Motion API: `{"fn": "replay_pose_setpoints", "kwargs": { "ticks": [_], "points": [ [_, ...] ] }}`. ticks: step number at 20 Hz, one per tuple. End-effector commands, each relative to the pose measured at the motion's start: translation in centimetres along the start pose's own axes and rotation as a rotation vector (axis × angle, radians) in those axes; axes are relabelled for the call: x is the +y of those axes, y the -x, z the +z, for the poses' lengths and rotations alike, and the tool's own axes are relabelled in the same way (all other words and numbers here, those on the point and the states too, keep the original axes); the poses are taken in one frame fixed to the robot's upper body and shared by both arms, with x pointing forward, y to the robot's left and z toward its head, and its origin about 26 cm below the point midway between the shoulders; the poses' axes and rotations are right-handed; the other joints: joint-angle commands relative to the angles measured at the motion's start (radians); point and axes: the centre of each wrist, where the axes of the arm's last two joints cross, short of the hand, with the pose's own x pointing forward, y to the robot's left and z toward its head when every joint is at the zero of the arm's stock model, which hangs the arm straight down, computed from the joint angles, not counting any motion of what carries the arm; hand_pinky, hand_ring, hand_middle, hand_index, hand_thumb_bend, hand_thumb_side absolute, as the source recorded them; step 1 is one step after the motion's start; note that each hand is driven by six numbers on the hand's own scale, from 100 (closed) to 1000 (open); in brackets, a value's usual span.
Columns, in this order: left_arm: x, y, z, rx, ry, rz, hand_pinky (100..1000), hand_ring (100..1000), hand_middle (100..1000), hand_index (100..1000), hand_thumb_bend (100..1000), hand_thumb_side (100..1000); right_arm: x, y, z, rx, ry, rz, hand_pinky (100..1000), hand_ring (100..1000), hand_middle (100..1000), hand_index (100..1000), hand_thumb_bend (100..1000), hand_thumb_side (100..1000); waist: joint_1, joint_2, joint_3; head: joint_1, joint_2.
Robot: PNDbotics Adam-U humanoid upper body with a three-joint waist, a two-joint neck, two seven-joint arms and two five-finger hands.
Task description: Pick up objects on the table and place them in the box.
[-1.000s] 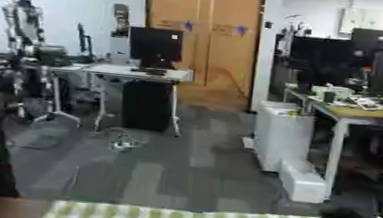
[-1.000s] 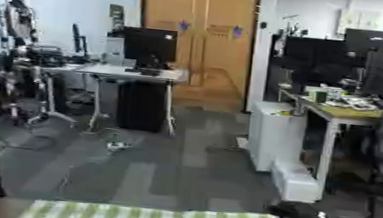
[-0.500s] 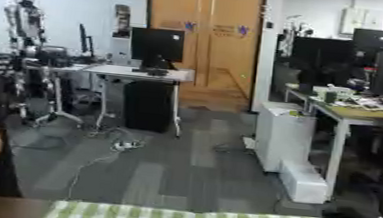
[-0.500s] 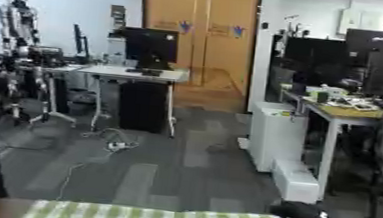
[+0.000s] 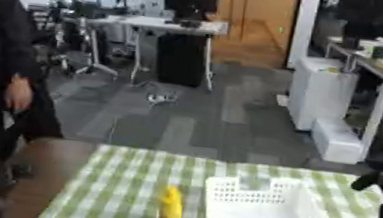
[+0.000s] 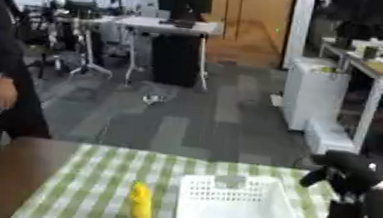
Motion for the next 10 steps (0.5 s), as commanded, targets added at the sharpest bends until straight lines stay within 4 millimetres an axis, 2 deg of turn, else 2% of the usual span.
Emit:
{"fn": "replay_pose_setpoints", "kwargs": {
  "ticks": [1,5,10],
  "points": [
    [0.5,-1.1,-0.8,-0.016,-0.015,-0.143,705,529,755,998,113,853,-0.3,-0.2,-0.6,-0.023,0.005,0.001,377,613,633,730,100,914,0.002,-0.012,0.000,0.014,0.073],
    [0.7,-1.5,-1.4,-0.024,-0.020,-0.331,743,559,787,1000,171,820,-0.4,-0.2,-0.5,-0.019,0.004,0.007,378,613,633,730,100,914,0.006,-0.016,-0.003,-0.010,0.112],
    [0.5,-1.6,-2.0,-0.024,0.049,-0.474,774,582,824,1000,230,794,-0.4,-0.2,-0.6,-0.019,0.003,0.007,378,613,633,730,100,914,0.011,-0.018,-0.007,-0.019,0.122]
  ]
}}
